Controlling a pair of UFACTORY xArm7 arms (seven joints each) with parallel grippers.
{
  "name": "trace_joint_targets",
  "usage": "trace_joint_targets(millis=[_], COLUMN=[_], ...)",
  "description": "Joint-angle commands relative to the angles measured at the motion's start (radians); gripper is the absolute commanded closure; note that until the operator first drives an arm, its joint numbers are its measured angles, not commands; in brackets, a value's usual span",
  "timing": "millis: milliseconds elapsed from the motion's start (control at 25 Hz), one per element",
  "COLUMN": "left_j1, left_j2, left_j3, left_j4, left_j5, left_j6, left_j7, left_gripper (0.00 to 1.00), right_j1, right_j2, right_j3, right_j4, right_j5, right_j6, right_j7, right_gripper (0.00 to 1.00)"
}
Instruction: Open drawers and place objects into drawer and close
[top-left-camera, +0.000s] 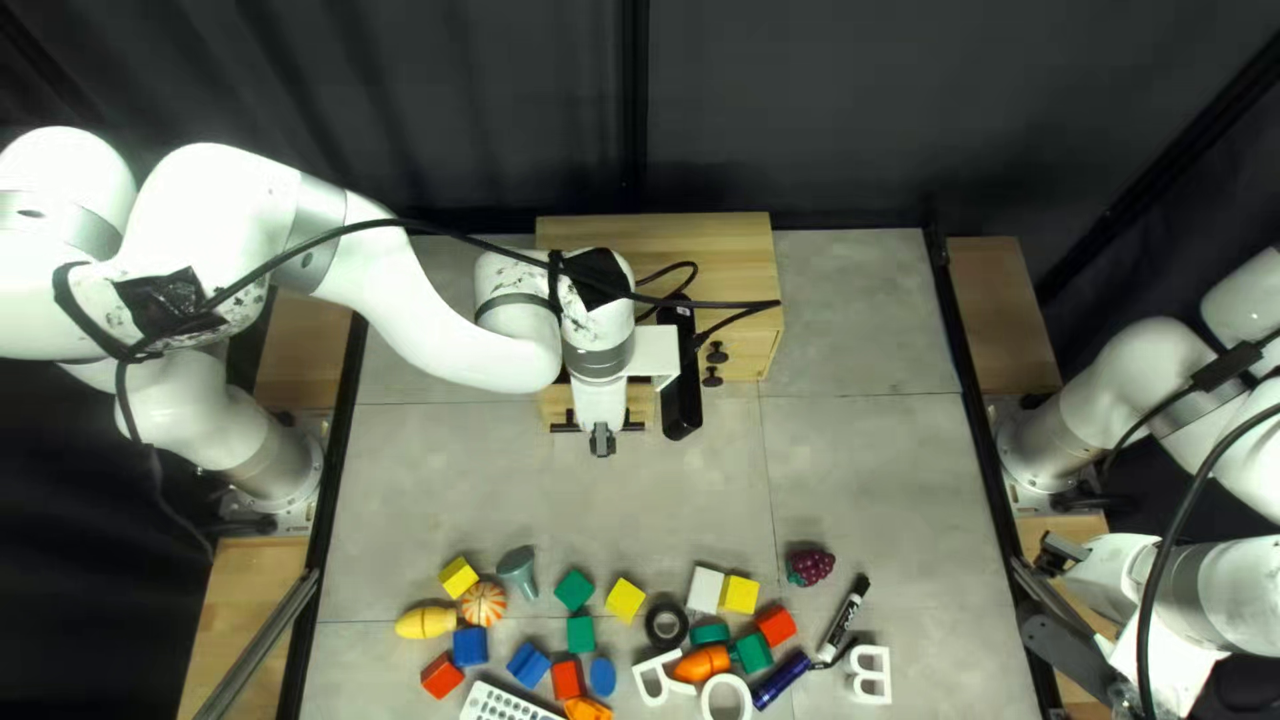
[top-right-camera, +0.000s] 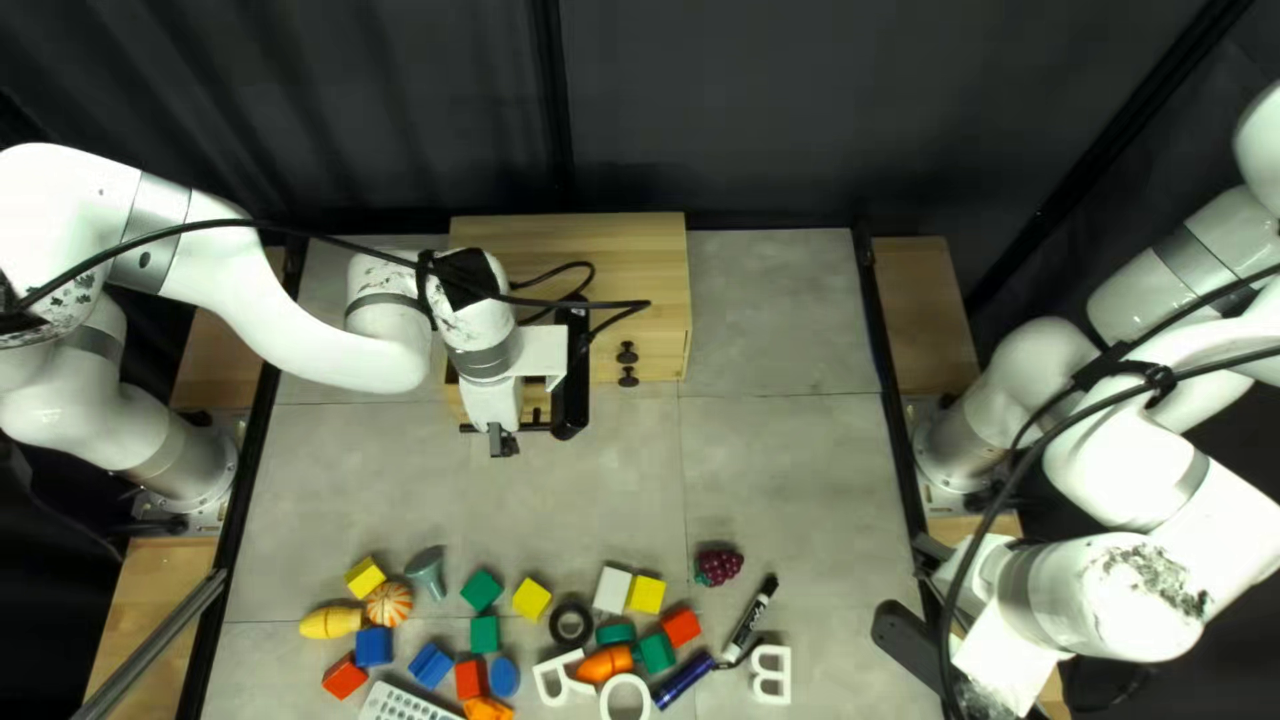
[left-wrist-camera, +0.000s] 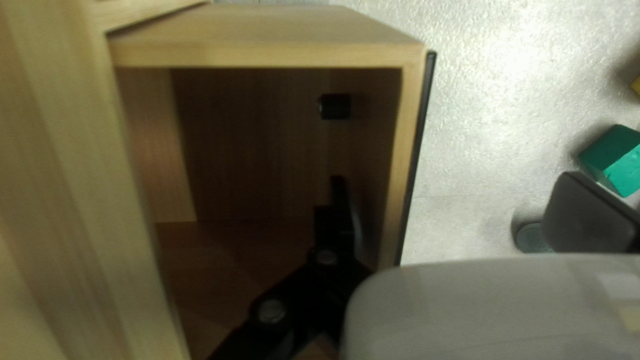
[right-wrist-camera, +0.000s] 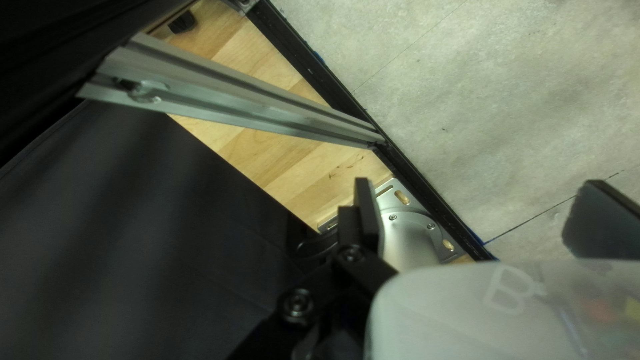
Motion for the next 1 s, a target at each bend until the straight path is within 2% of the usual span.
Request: trace_joint_targets(millis=[40, 360, 1000], left_j1=[-0.005, -0.021, -0.038], left_j2=[-0.016, -0.010, -0.059], left_j3=[-0.004, -0.017, -0.032], left_j4=[-0.008, 0.010, -0.016], left_j5=[0.002, 0.012, 0.020], left_j6=[-0.001, 0.009, 0.020], left_j7=[-0.019, -0.052, -0.097], left_gripper=[0.00, 0.00, 0.00], right_j1=[0.000, 0.000, 0.000], right_j2=[0.000, 0.000, 0.000], right_j3=[0.000, 0.000, 0.000], right_j4=[0.000, 0.000, 0.000], right_j5=[0.000, 0.000, 0.000], right_j6=[0.000, 0.000, 0.000], right_j7=[0.000, 0.000, 0.000], right_gripper=[0.00, 0.00, 0.00])
